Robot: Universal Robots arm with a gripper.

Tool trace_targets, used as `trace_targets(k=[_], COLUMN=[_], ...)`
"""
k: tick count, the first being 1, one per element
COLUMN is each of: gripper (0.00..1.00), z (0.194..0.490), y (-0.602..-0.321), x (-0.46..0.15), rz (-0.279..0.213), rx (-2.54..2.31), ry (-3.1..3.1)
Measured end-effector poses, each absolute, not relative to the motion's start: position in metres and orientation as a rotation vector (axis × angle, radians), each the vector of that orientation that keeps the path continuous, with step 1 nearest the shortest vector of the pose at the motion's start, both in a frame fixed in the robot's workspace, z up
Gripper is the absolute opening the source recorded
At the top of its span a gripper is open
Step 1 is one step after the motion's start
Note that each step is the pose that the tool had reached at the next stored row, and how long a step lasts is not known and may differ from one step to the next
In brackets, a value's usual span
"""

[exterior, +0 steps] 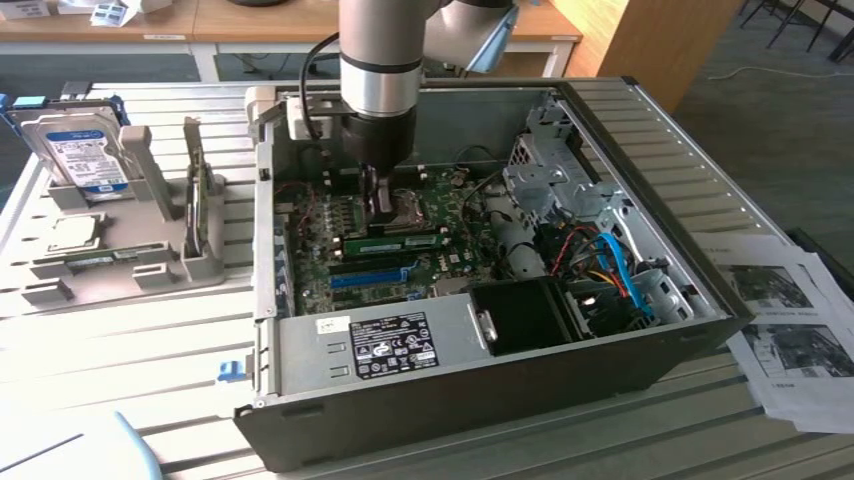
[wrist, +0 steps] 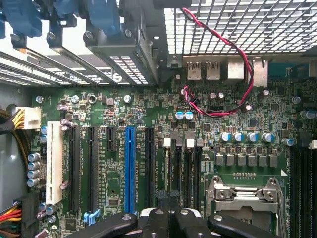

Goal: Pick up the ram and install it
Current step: 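Press down the ram until it locks into place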

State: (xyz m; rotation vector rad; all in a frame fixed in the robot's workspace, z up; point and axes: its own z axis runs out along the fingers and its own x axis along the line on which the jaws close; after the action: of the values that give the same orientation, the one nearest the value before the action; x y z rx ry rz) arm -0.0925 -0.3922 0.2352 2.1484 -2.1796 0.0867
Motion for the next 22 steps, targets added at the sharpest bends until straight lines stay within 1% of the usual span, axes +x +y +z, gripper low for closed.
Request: trace_targets(k=[22], gripper=[0.09], z=[0.2296], y=[-0.3922], x=[-0.0943], rz=[0.087], rx=[2.149], ry=[-2.18])
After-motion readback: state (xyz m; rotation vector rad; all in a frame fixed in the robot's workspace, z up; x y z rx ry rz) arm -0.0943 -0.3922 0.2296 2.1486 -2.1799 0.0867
